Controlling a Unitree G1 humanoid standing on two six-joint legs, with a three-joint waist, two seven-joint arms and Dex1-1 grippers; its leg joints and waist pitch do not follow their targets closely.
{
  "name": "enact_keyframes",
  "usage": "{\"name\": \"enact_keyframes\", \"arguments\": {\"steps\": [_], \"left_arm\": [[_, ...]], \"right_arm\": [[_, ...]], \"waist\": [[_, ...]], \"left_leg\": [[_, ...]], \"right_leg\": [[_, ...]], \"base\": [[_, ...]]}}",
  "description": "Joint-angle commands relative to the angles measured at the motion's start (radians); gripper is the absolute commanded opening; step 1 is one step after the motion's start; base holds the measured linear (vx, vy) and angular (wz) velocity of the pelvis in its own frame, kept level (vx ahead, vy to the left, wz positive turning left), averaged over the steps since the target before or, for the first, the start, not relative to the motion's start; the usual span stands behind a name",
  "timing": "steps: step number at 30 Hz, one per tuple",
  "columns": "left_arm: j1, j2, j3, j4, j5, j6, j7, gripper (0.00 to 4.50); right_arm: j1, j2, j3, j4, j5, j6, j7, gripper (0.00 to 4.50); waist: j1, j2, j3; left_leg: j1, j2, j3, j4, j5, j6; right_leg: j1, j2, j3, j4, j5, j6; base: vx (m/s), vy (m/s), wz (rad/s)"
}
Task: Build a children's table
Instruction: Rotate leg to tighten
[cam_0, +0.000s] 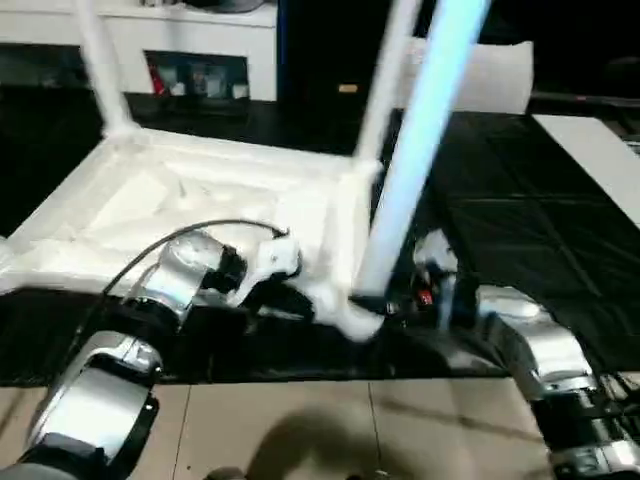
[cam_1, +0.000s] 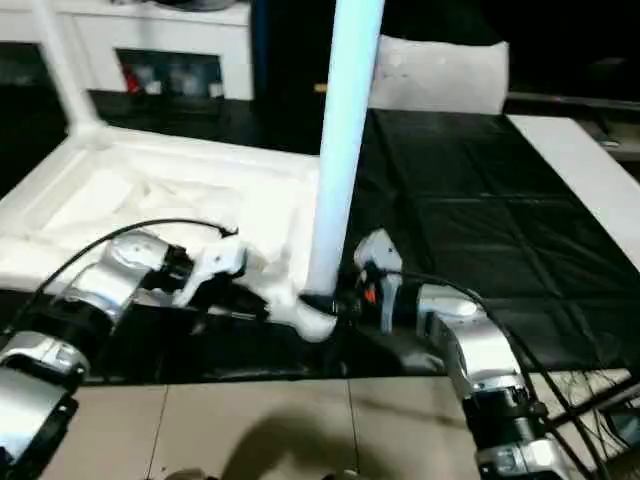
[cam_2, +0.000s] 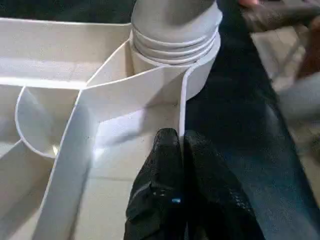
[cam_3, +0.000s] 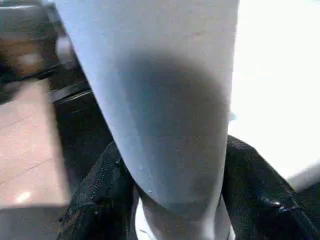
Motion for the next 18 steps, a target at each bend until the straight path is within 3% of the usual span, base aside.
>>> {"name": "enact_keyframes", "arguments": {"steps": [1, 4, 6, 12, 14, 18], "left_arm": [[-0.046, -0.128, 0.02, 0.015, -0.029, 0.052, 0.155, 0.0], [-0.08, -0.188, 0.036, 0.051, -0.011, 0.095, 0.311, 0.0], [-0.092, -0.207, 0.044, 0.057, -0.009, 0.112, 0.361, 0.0], [-0.131, -0.265, 0.086, 0.056, 0.006, 0.185, 0.524, 0.0], [-0.134, -0.271, 0.087, 0.052, 0.01, 0.187, 0.534, 0.0], [-0.128, -0.266, 0.085, 0.045, 0.009, 0.184, 0.525, 0.0]], "right_arm": [[-0.05, 0.127, 0.028, 0.044, -0.017, 0.051, -0.172, 2.01], [-0.101, 0.237, 0.009, 0.087, -0.04, 0.068, -0.339, 2.01], [-0.121, 0.27, 0.007, 0.105, -0.052, 0.065, -0.391, 2.01], [-0.206, 0.368, -0.017, 0.193, -0.095, 0.043, -0.57, 2.01], [-0.211, 0.378, -0.021, 0.196, -0.107, 0.021, -0.563, 2.55], [-0.202, 0.373, -0.023, 0.183, -0.106, 0.013, -0.549, 2.91]], "waist": [[-0.014, 0.0, -0.052], [-0.033, 0.0, -0.055], [-0.037, 0.0, -0.056], [-0.042, 0.003, -0.064], [-0.042, 0.002, -0.065], [-0.042, 0.004, -0.064]], "left_leg": [[-0.003, 0.014, -0.003, -0.072, -0.231, -0.003], [-0.002, 0.012, -0.006, -0.07, -0.229, -0.005], [-0.003, 0.012, -0.005, -0.068, -0.218, 0.0], [-0.003, 0.013, 0.001, -0.065, -0.143, 0.025], [-0.005, 0.014, 0.002, -0.064, -0.117, 0.043], [-0.002, 0.015, 0.002, -0.065, -0.12, 0.056]], "right_leg": [[0.045, -0.07, 0.042, -0.097, -0.453, -0.119], [0.043, -0.071, 0.042, -0.101, -0.468, -0.11], [0.044, -0.07, 0.044, -0.1, -0.446, -0.116], [0.052, -0.067, 0.05, -0.079, -0.223, -0.191], [0.057, -0.066, 0.05, -0.072, -0.149, -0.211], [0.059, -0.067, 0.05, -0.071, -0.131, -0.226]], "base": [[0.0, 0.0, 0.0], [0.0, 0.0, 0.0], [0.0, 0.0, 0.0], [0.0, 0.0, 0.0], [0.0, 0.0, 0.0], [0.0, 0.0, 0.0]]}}
